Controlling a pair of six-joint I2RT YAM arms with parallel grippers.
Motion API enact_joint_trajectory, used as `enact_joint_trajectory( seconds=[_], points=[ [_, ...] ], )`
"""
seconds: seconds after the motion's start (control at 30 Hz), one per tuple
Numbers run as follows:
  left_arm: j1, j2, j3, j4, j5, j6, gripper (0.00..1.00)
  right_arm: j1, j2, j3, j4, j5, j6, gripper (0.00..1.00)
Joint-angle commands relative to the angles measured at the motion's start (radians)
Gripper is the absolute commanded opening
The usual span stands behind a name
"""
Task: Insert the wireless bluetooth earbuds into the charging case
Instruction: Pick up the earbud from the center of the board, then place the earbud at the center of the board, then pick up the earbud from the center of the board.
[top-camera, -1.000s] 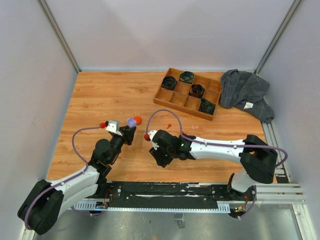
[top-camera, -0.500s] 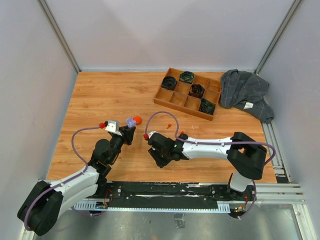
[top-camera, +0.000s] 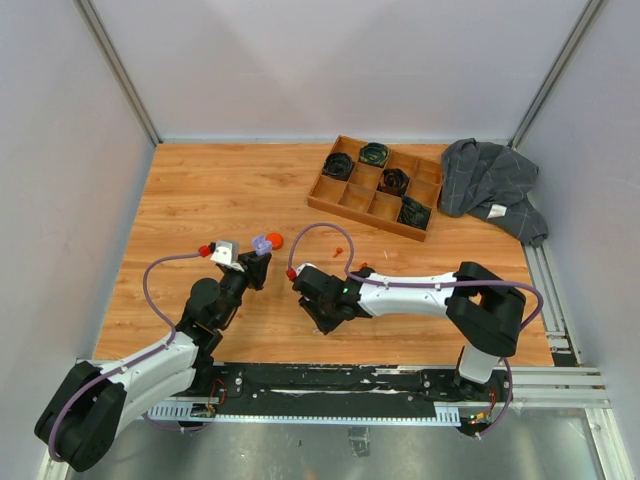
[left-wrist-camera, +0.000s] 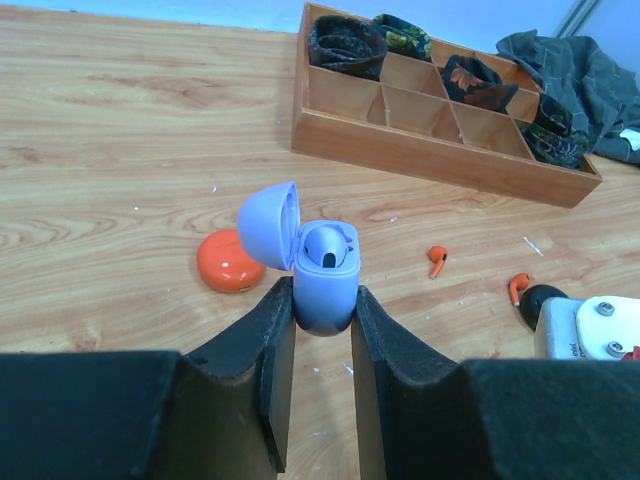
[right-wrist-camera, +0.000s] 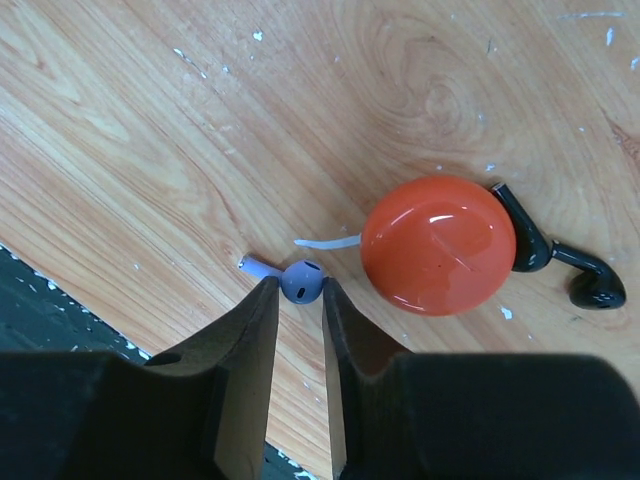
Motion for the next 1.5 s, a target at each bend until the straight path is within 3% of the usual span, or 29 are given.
enact_joint_trajectory(
  seconds=[0.0, 0.47, 0.7, 1.0, 1.47],
  points=[
    [0.008, -0.010, 0.018, 0.029, 0.001, 0.002, 0.00, -0.005, 0.014, 0.009, -0.126, 0.042, -0.058, 0.24],
    [0.008, -0.008, 0.018, 0.034, 0.010, 0.004, 0.00, -0.164, -0.087, -0.036, -0.223, 0.108, -0.172, 0.26],
    [0.007, -0.011, 0.018, 0.034, 0.009, 0.003, 0.00, -0.191, -0.132, -0.012, -0.245, 0.118, -0.200, 0.32],
    [0.008, -0.009, 0.018, 0.036, 0.021, 0.000, 0.00, -0.191, -0.151, 0.003, -0.223, 0.044, -0.100, 0.44],
    [0.008, -0.011, 0.023, 0.032, 0.041, -0.001, 0.00, -0.223, -0.051, 0.015, -0.187, 0.023, 0.020, 0.38]
  ],
)
